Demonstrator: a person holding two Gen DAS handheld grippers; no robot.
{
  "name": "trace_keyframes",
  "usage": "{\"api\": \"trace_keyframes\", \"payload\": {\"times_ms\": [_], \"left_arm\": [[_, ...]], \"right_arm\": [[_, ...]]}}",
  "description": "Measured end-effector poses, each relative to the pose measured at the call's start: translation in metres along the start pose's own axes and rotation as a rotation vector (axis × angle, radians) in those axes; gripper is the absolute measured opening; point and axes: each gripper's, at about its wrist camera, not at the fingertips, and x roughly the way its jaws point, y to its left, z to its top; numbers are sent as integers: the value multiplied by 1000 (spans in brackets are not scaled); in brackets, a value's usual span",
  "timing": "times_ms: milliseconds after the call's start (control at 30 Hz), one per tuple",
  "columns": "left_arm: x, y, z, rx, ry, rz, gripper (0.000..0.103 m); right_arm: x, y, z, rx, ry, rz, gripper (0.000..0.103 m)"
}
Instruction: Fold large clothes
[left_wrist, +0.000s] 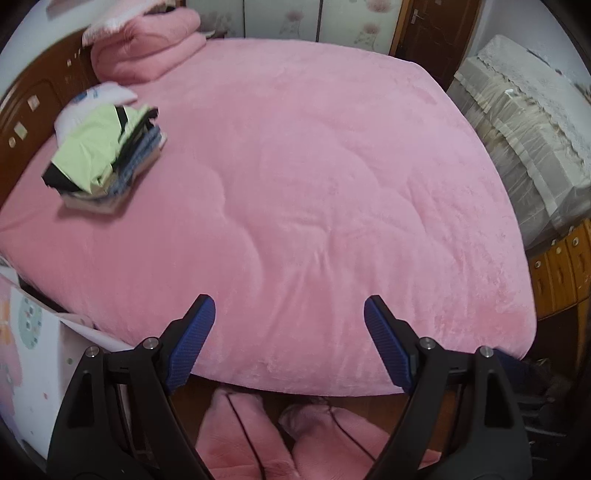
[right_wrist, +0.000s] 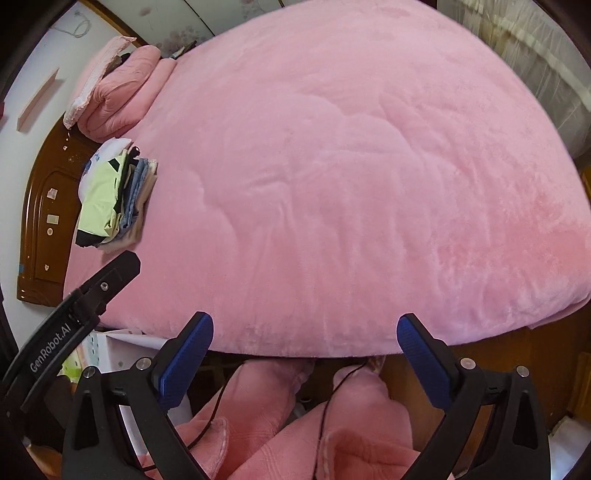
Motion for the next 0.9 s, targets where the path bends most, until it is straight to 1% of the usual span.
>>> {"api": "trace_keyframes", "payload": {"times_ms": [67, 133, 233, 333, 467, 600, 700, 767, 833, 900], "left_arm": [[-10, -6, -3, 24, -3, 7, 81], [-13, -8, -3, 32, 3, 26, 81], [-16, -6, 3, 19, -1, 31, 81], [-11, -3, 6, 11, 18, 30, 81], [-5, -2, 6, 30, 39, 30, 81], [-5, 3, 12, 42, 20, 25, 82], [-8, 6, 14, 33, 0, 28, 86], [-6, 9, 14, 25, 6, 22, 92], [-5, 11, 14, 16, 11, 13, 94], [-5, 13, 15, 9, 10, 17, 99]], "right_arm": [[-19, 0, 2, -26, -43, -19, 101], [-37, 1, 2, -41, -94, -62, 101], [-57, 9, 0, -84, -140, -99, 102], [-69, 16, -1, -118, -158, -117, 103], [-82, 18, 1, -134, -179, -149, 103], [-89, 17, 6, -126, -195, -150, 103], [-88, 19, 8, -129, -204, -149, 103], [-88, 22, 7, -131, -206, -149, 103], [-86, 22, 7, -133, -211, -155, 103], [-87, 22, 8, -138, -218, -160, 103]]}}
